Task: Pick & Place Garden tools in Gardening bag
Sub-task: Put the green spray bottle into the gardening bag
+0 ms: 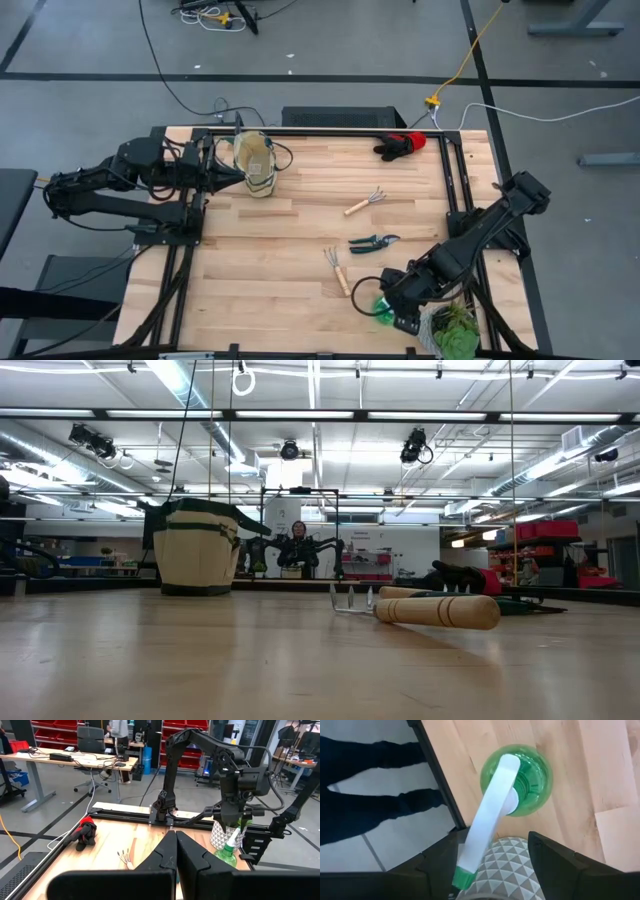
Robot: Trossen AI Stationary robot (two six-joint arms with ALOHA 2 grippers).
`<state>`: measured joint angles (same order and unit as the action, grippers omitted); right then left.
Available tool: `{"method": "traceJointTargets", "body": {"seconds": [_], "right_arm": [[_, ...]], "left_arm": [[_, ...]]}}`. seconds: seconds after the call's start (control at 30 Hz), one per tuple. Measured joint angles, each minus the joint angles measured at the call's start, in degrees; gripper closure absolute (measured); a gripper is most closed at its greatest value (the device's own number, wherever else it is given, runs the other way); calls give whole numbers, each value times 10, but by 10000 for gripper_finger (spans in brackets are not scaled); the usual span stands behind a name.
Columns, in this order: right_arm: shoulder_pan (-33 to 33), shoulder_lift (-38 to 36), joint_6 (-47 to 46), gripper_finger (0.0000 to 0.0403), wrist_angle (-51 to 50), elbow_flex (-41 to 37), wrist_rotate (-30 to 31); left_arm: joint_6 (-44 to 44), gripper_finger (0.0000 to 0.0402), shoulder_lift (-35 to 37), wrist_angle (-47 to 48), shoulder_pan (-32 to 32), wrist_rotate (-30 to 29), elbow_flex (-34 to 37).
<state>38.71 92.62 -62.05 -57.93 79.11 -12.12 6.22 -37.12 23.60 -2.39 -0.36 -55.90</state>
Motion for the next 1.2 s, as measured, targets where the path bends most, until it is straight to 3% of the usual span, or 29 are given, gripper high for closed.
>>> {"method": "traceJointTargets", "body": {"seconds": [0.53, 1.2], "right_arm": [[9, 11, 4, 172, -16, -7, -8], [9, 11, 6, 283, -13, -8, -10]], "left_arm": [[0, 399, 0, 4, 0, 0, 0], [0, 399, 0, 4, 0, 0, 0]]}}
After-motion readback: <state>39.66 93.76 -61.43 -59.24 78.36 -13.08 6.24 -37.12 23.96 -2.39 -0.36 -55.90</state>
